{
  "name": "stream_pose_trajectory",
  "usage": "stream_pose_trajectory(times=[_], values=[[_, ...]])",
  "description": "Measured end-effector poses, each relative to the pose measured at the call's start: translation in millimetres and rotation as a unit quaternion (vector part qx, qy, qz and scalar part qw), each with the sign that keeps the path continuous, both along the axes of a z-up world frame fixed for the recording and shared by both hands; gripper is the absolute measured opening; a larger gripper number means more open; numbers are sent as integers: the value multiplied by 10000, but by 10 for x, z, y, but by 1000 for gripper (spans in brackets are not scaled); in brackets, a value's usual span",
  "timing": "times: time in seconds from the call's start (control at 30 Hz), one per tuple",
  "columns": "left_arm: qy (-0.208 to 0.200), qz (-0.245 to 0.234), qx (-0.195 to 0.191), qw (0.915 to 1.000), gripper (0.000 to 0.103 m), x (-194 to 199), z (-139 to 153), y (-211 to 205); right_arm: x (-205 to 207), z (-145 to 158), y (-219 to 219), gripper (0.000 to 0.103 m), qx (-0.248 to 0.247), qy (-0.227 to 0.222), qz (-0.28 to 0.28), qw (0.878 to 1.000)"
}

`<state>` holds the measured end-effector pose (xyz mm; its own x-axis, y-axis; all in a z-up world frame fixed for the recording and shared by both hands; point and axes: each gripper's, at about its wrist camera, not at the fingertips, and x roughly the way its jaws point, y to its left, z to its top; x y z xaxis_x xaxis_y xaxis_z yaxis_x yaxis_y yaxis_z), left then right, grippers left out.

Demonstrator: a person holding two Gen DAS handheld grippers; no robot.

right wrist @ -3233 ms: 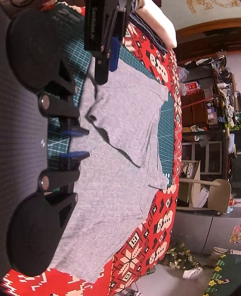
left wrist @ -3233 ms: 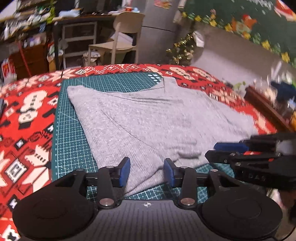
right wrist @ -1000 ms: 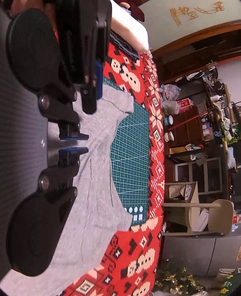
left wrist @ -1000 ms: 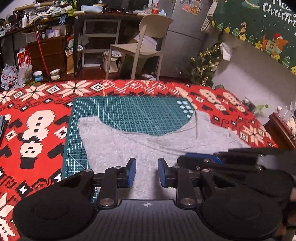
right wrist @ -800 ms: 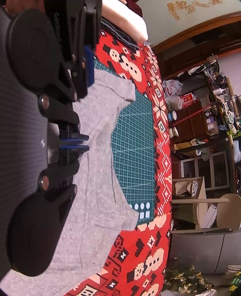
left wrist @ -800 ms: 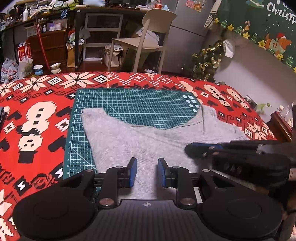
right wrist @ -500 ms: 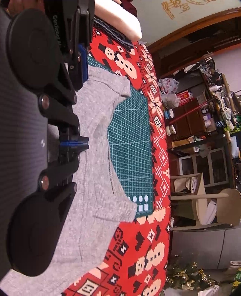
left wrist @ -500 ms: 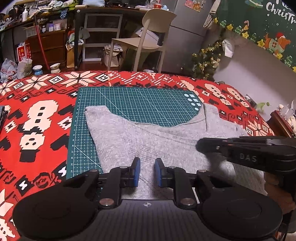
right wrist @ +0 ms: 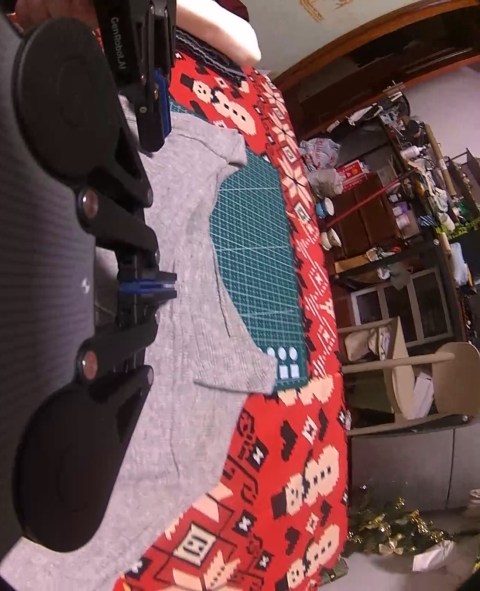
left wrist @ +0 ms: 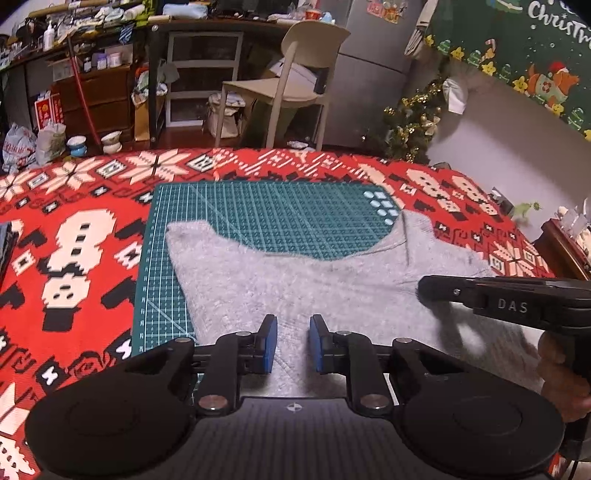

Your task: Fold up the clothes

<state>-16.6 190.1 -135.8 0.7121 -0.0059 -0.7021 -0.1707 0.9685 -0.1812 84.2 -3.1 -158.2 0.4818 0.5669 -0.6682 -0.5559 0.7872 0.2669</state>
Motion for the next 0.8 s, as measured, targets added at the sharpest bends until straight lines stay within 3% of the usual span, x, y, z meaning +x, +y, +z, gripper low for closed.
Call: stream_pose_trajectory(times=[0.03, 0.4, 0.5, 0.6, 0.8], values=[[-31, -24, -1, 10000, 19, -10, 27, -11, -18, 35, -49, 10, -12, -44, -51, 10000], [-158, -460, -88, 9988, 19, -128, 201, -335, -507, 343, -871, 10, -435, -278, -813, 9954], [-163, -629, -159, 9978, 21, -137, 226, -492, -656, 342, -1152, 11, -625, -287, -1327, 9888], [-148, -829, -190, 9963, 23, -117, 244, -681, -752, 287, -1411, 21, -895, -362, -1905, 9769], [-119, -1254, -144, 9919, 25, -72, 277, -1090, -791, 124, -1703, 26, -1225, -411, -2496, 9597]])
